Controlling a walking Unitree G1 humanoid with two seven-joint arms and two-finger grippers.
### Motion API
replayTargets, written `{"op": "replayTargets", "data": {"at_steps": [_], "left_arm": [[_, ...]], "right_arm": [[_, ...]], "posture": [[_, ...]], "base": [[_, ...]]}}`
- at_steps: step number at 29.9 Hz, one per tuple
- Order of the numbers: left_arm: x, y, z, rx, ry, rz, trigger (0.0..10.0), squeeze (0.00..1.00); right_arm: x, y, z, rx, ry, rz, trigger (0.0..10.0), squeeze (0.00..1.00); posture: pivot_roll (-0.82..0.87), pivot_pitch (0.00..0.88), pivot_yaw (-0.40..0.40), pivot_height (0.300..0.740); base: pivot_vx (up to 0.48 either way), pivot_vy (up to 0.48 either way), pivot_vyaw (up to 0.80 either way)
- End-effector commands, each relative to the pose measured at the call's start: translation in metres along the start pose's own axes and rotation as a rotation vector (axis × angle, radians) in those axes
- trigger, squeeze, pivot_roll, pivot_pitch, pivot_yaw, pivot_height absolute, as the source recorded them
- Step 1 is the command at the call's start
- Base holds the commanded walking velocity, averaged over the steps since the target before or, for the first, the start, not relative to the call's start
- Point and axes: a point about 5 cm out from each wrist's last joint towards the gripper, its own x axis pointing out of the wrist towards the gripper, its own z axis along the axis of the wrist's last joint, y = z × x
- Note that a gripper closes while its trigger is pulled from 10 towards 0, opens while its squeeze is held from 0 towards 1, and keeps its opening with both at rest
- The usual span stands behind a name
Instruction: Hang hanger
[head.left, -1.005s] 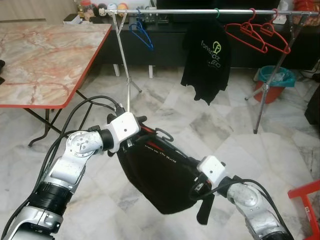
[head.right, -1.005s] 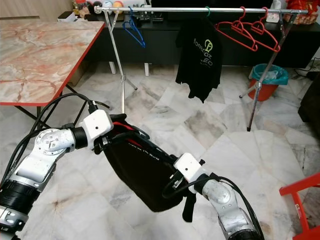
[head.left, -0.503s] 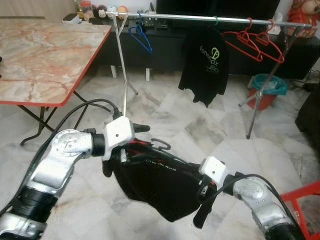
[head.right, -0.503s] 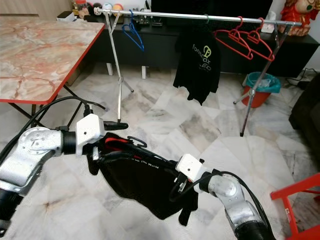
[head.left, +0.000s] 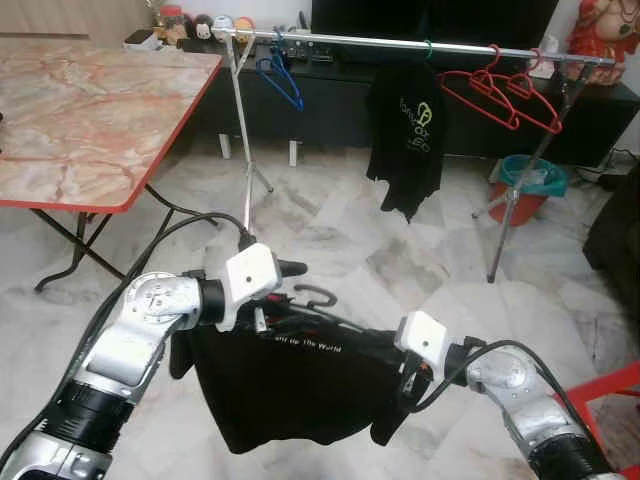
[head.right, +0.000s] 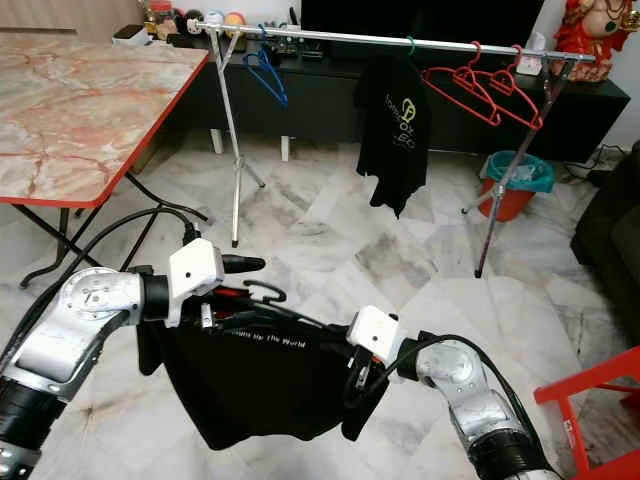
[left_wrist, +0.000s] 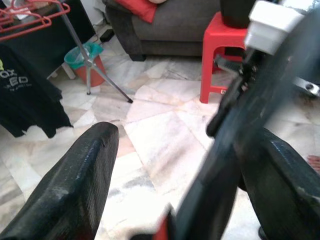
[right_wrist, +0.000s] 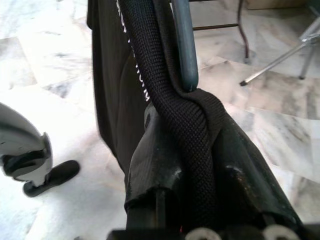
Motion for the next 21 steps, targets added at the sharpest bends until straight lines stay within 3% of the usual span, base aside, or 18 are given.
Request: {"op": "replayTargets", "data": {"at_steps": [1, 10, 21], "left_arm": [[0.003, 0.0, 0.003, 0.024, 0.003, -0.021, 10.0, 0.0], [0.006, -0.011, -0.006, 0.035, 0.069, -0.109, 10.0, 0.0], [0.015, -0.011, -0.006, 0.059, 0.07, -0.097, 10.0, 0.0]], "right_arm": [[-0.001, -0.001, 0.007, -0.015, -0.04, 0.004, 0.0, 0.0], [0.001, 0.002, 0.007, -0.017, -0.044, 0.034, 0.0, 0.0], [0.005, 0.003, 0.01, -0.019, -0.051, 0.052, 0.0, 0.0]], "posture": [[0.02, 0.0, -0.057, 0.74], [0.03, 0.0, -0.052, 0.74], [0.03, 0.0, -0.05, 0.74]], "base": [[0.0, 0.0, 0.0], [0.0, 0.0, 0.0], [0.0, 0.0, 0.0]]}}
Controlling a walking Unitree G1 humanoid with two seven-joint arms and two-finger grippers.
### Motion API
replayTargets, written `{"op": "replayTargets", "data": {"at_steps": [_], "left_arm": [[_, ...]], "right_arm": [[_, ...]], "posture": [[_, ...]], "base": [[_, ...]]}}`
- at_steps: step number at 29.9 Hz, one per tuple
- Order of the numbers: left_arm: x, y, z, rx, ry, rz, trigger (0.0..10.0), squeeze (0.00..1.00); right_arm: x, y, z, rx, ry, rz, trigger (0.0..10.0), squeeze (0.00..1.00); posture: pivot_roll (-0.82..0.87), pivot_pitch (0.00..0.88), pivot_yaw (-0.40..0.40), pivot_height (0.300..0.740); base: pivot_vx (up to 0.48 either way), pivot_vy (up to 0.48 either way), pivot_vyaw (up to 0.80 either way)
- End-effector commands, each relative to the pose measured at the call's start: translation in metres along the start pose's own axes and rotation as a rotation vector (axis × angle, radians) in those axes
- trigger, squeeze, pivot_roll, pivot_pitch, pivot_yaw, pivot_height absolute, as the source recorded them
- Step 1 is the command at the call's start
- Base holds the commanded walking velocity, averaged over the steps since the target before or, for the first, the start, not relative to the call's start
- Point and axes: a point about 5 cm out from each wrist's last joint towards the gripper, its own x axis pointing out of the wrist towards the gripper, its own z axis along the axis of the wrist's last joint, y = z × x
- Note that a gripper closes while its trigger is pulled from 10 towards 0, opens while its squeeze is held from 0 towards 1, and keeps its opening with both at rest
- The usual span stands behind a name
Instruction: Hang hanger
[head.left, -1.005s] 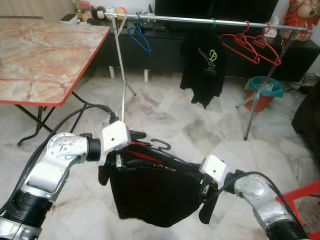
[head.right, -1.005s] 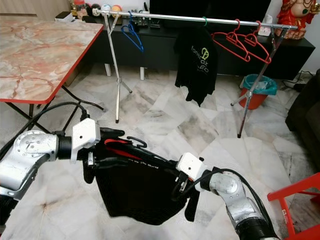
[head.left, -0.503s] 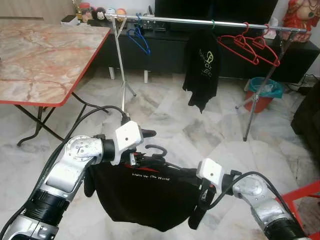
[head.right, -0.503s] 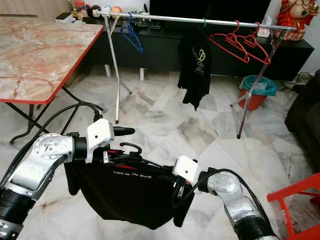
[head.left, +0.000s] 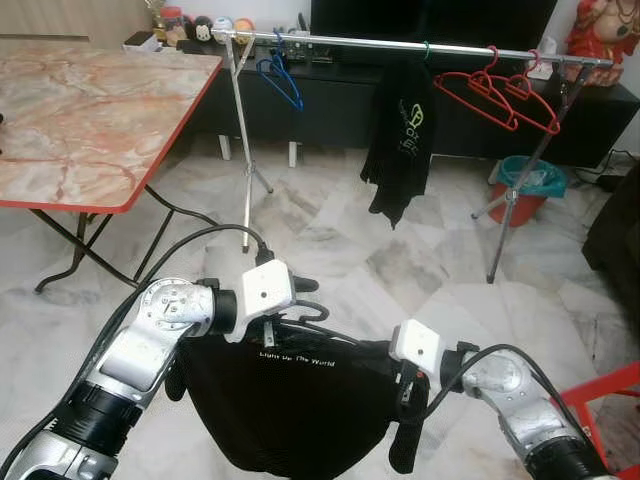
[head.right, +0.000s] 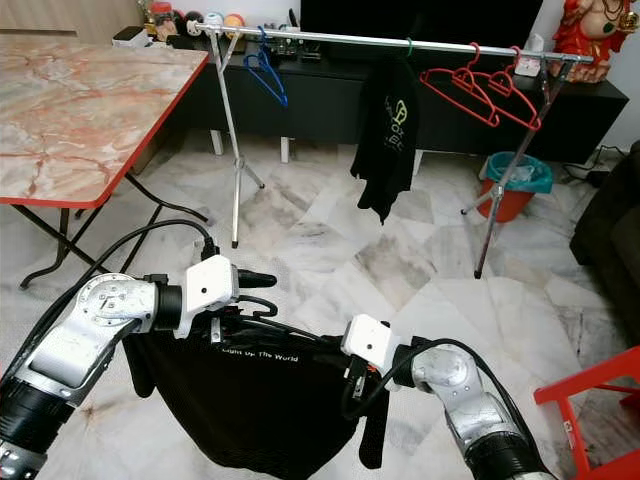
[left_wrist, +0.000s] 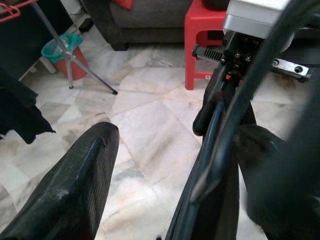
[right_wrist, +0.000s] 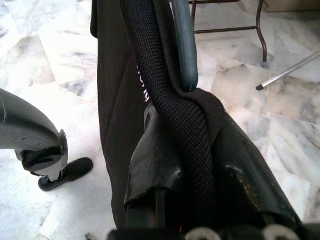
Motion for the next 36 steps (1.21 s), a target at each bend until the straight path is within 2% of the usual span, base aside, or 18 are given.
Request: {"op": "replayTargets", "data": {"at_steps": [1, 4, 5, 6, 7, 10, 11, 13, 14, 15, 16, 24, 26, 27, 28, 29, 30, 36], "left_arm": [[0.003, 0.002, 0.003, 0.04, 0.015, -0.004, 10.0, 0.0], [0.008, 0.002, 0.005, 0.037, 0.003, -0.008, 9.7, 0.0], [0.009, 0.001, 0.005, 0.037, 0.003, -0.012, 8.0, 0.0], [0.01, 0.001, 0.005, 0.038, 0.003, -0.014, 8.0, 0.0], [0.011, 0.001, 0.004, 0.041, 0.007, -0.015, 3.7, 0.0], [0.011, 0.001, 0.003, 0.04, 0.015, -0.015, 2.0, 0.0], [0.011, 0.0, 0.001, 0.042, 0.029, -0.026, 0.0, 0.0], [0.01, -0.002, -0.002, 0.045, 0.049, -0.043, 0.4, 0.0], [0.009, -0.004, -0.004, 0.048, 0.072, -0.059, 1.8, 0.0], [0.009, -0.005, -0.006, 0.053, 0.082, -0.064, 8.3, 0.0], [0.008, -0.005, -0.007, 0.052, 0.087, -0.062, 10.0, 0.0], [0.009, -0.003, -0.009, 0.05, 0.094, -0.044, 10.0, 0.0], [0.009, -0.003, -0.009, 0.05, 0.094, -0.043, 9.3, 0.0], [0.01, -0.003, -0.009, 0.05, 0.09, -0.043, 4.3, 0.0], [0.01, -0.003, -0.009, 0.048, 0.089, -0.042, 3.1, 0.0], [0.01, -0.003, -0.009, 0.046, 0.088, -0.041, 3.1, 0.0], [0.01, -0.002, -0.009, 0.047, 0.089, -0.041, 0.0, 0.0], [0.009, -0.003, -0.009, 0.048, 0.096, -0.048, 0.0, 0.0]], "right_arm": [[0.002, -0.002, 0.01, -0.024, -0.042, -0.002, 0.0, 0.0], [0.003, -0.001, 0.011, -0.027, -0.043, 0.005, 0.0, 0.0], [0.004, -0.001, 0.011, -0.027, -0.044, 0.007, 0.0, 0.0], [0.004, 0.0, 0.011, -0.027, -0.045, 0.008, 0.0, 0.0], [0.004, 0.0, 0.011, -0.027, -0.046, 0.009, 0.0, 0.0], [0.003, 0.0, 0.011, -0.026, -0.046, 0.01, 0.0, 0.0], [0.004, 0.0, 0.011, -0.026, -0.046, 0.009, 0.0, 0.0], [0.004, 0.0, 0.011, -0.025, -0.047, 0.009, 0.0, 0.0], [0.004, 0.001, 0.011, -0.025, -0.047, 0.01, 0.0, 0.0], [0.004, 0.001, 0.011, -0.025, -0.047, 0.01, 0.0, 0.0], [0.004, 0.0, 0.011, -0.025, -0.048, 0.009, 0.0, 0.0], [0.006, 0.0, 0.011, -0.024, -0.047, 0.006, 0.0, 0.0], [0.005, 0.0, 0.011, -0.024, -0.045, 0.006, 0.0, 0.0], [0.005, 0.0, 0.011, -0.025, -0.043, 0.005, 0.0, 0.0], [0.005, 0.0, 0.011, -0.025, -0.042, 0.006, 0.0, 0.0], [0.005, 0.0, 0.011, -0.026, -0.042, 0.006, 0.0, 0.0], [0.005, 0.001, 0.011, -0.026, -0.042, 0.006, 0.0, 0.0], [0.006, 0.001, 0.011, -0.027, -0.042, 0.009, 0.0, 0.0]], "posture": [[0.03, 0.0, -0.049, 0.74], [0.03, 0.0, -0.048, 0.74], [0.03, 0.0, -0.047, 0.74], [0.03, 0.0, -0.046, 0.74], [0.02, 0.0, -0.044, 0.74], [0.03, 0.0, -0.043, 0.74], [0.03, 0.0, -0.042, 0.74], [0.03, 0.0, -0.042, 0.74], [0.03, 0.0, -0.042, 0.74], [0.03, 0.0, -0.041, 0.74], [0.03, 0.0, -0.041, 0.74], [0.03, 0.0, -0.04, 0.74], [0.03, 0.0, -0.039, 0.74], [0.03, 0.0, -0.04, 0.74], [0.03, 0.0, -0.04, 0.74], [0.03, 0.0, -0.04, 0.74], [0.03, 0.0, -0.04, 0.74], [0.03, 0.001, -0.038, 0.74]], "base": [[0.0, 0.0, 0.0], [0.0, 0.0, 0.0], [0.0, 0.0, 0.0], [0.0, 0.0, 0.0], [0.0, 0.0, 0.0], [0.0, 0.0, 0.0], [0.0, 0.0, 0.0], [0.0, 0.0, 0.0], [0.0, 0.0, 0.0], [0.0, 0.0, 0.0], [0.0, 0.0, 0.0], [0.0, 0.0, 0.0], [0.0, 0.0, 0.0], [0.0, 0.0, 0.0], [0.0, 0.0, 0.0], [0.0, 0.0, 0.0], [0.0, 0.0, 0.0], [0.0, 0.0, 0.0]]}}
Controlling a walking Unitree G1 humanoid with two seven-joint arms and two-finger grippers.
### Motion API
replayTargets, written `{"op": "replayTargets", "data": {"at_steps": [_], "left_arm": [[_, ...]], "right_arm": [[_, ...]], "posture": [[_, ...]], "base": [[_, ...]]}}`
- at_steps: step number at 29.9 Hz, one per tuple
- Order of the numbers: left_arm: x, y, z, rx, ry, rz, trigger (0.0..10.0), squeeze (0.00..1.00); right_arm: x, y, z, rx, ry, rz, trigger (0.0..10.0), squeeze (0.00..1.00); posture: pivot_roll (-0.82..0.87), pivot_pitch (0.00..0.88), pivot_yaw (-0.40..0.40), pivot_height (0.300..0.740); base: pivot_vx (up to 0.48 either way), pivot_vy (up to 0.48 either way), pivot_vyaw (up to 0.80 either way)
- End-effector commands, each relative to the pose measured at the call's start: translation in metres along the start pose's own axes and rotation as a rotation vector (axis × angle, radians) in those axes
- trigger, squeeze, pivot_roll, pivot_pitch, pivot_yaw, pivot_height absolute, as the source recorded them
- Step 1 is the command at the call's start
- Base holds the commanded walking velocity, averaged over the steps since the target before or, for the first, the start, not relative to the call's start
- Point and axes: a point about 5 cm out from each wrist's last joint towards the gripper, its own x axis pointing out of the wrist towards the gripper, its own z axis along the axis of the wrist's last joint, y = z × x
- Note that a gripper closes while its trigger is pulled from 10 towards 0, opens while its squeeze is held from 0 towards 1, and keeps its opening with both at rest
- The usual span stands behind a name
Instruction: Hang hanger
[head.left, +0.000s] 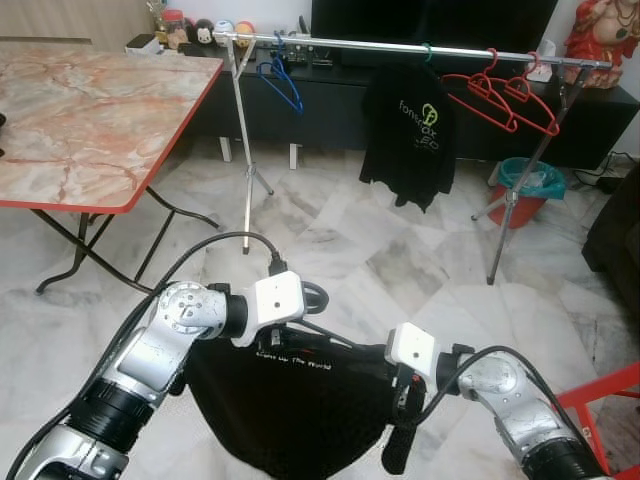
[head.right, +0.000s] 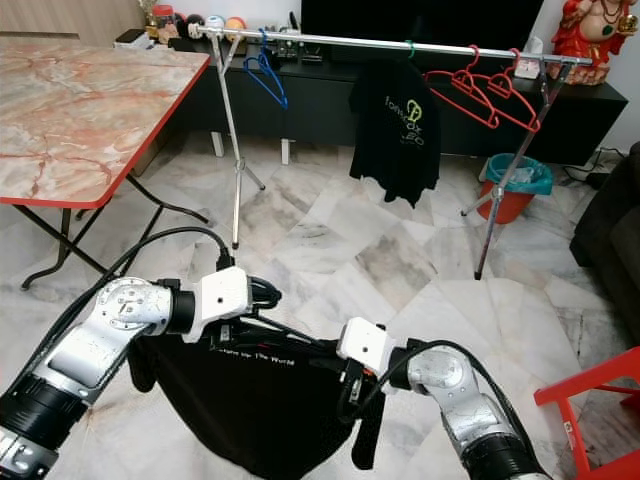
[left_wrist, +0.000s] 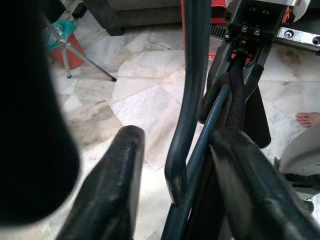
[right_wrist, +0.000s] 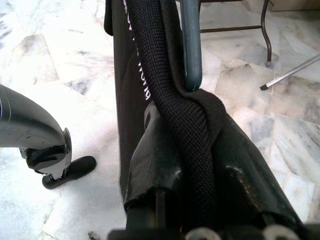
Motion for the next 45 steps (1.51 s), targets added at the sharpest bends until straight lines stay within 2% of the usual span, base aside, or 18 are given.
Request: {"op": "replayTargets", "data": {"at_steps": [1, 15, 34, 39, 40, 42, 43, 45], "left_arm": [[0.001, -0.001, -0.003, 0.001, 0.018, -0.023, 0.0, 0.0], [0.001, -0.007, -0.008, -0.011, 0.053, -0.07, 0.0, 0.0], [0.001, -0.01, -0.017, 0.051, 0.147, -0.11, 0.0, 0.0], [0.001, -0.01, -0.017, 0.043, 0.135, -0.104, 0.0, 0.0], [0.001, -0.01, -0.015, 0.041, 0.126, -0.101, 0.0, 0.0], [0.001, -0.009, -0.014, 0.035, 0.113, -0.099, 0.0, 0.0], [0.001, -0.009, -0.014, 0.035, 0.113, -0.1, 0.0, 0.0], [0.0, -0.009, -0.014, 0.035, 0.116, -0.102, 0.0, 0.0]], "right_arm": [[0.003, -0.002, 0.011, -0.027, -0.05, -0.007, 0.0, 0.0], [0.003, -0.005, 0.012, -0.036, -0.048, -0.02, 0.0, 0.0], [0.006, -0.005, 0.014, -0.043, -0.057, -0.021, 0.0, 0.0], [0.008, -0.006, 0.015, -0.054, -0.051, -0.035, 0.0, 0.0], [0.009, -0.007, 0.015, -0.057, -0.044, -0.048, 10.0, 0.0], [0.01, -0.007, 0.015, -0.041, -0.049, -0.052, 10.0, 0.0], [0.01, -0.007, 0.015, -0.034, -0.054, -0.05, 10.0, 1.0], [0.01, -0.006, 0.015, -0.027, -0.06, -0.036, 10.0, 1.0]], "posture": [[0.03, 0.001, -0.038, 0.74], [0.03, 0.003, -0.037, 0.74], [0.03, 0.0, -0.031, 0.74], [0.03, 0.001, -0.031, 0.74], [0.03, 0.002, -0.031, 0.74], [0.03, 0.007, -0.032, 0.74], [0.03, 0.007, -0.032, 0.74], [0.03, 0.012, -0.032, 0.74]], "base": [[0.0, 0.0, 0.0], [0.0, 0.0, 0.0], [0.0, 0.0, 0.0], [0.0, 0.0, 0.0], [0.0, 0.0, 0.0], [0.0, 0.0, 0.0], [0.0, 0.0, 0.0], [0.0, 0.0, 0.0]]}}
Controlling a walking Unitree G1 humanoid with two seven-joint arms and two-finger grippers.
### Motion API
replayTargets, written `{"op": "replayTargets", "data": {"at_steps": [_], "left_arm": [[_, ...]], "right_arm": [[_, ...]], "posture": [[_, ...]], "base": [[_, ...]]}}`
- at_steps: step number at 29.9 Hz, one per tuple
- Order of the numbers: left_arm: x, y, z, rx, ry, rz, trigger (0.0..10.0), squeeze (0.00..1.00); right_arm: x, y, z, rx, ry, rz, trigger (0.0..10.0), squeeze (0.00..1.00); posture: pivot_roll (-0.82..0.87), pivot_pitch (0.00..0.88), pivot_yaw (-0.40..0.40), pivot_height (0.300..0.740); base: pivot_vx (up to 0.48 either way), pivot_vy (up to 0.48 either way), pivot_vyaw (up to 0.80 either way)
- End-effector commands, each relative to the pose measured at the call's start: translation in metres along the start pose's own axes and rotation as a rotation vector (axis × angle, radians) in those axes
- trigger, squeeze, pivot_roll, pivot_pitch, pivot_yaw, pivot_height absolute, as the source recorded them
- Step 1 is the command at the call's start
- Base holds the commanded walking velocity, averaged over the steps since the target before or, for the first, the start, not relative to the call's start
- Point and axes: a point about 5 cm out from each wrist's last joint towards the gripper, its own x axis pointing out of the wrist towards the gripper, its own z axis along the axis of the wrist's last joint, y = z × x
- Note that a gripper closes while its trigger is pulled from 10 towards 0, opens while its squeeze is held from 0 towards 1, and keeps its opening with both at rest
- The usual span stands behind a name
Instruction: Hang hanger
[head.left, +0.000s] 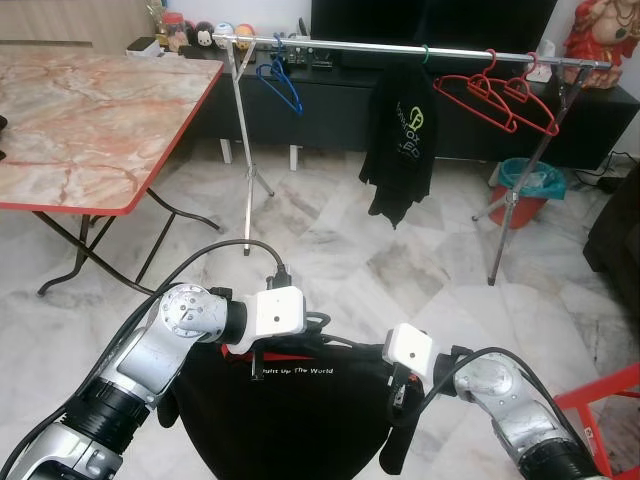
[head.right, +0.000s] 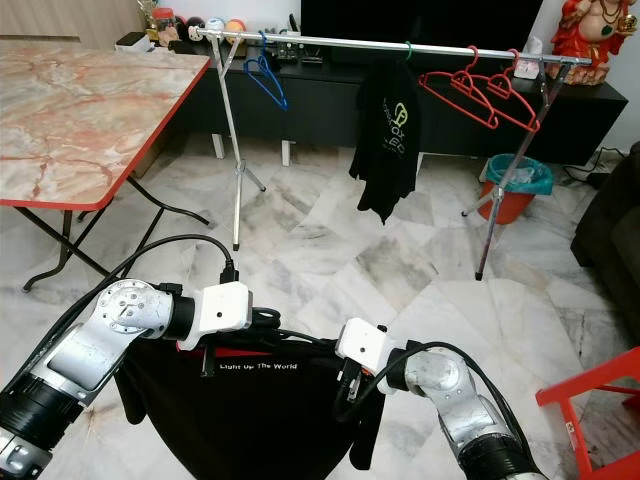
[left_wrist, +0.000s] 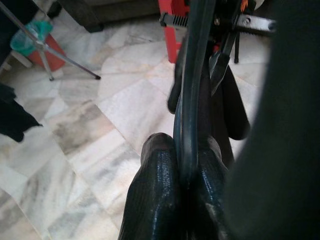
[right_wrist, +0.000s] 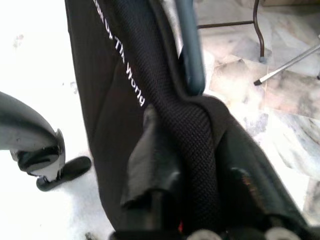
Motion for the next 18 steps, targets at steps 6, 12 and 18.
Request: {"op": "replayTargets", "data": {"at_steps": [6, 12, 18], "left_arm": [[0.0, -0.005, -0.012, -0.03, 0.065, -0.027, 0.0, 0.0], [0.001, -0.004, -0.016, -0.029, 0.084, -0.017, 0.0, 0.0], [-0.001, -0.002, -0.022, -0.018, 0.11, 0.009, 0.0, 0.0]], "right_arm": [[0.003, -0.007, 0.019, -0.051, -0.073, -0.002, 10.0, 1.0], [0.003, -0.005, 0.022, -0.046, -0.074, 0.055, 10.0, 1.0], [-0.002, -0.002, 0.016, -0.066, -0.034, 0.095, 10.0, 1.0]], "posture": [[0.03, 0.017, -0.032, 0.74], [0.03, 0.021, -0.033, 0.74], [0.03, 0.023, -0.033, 0.74]], "base": [[0.0, 0.0, 0.0], [0.0, 0.0, 0.0], [0.0, 0.0, 0.0]]}}
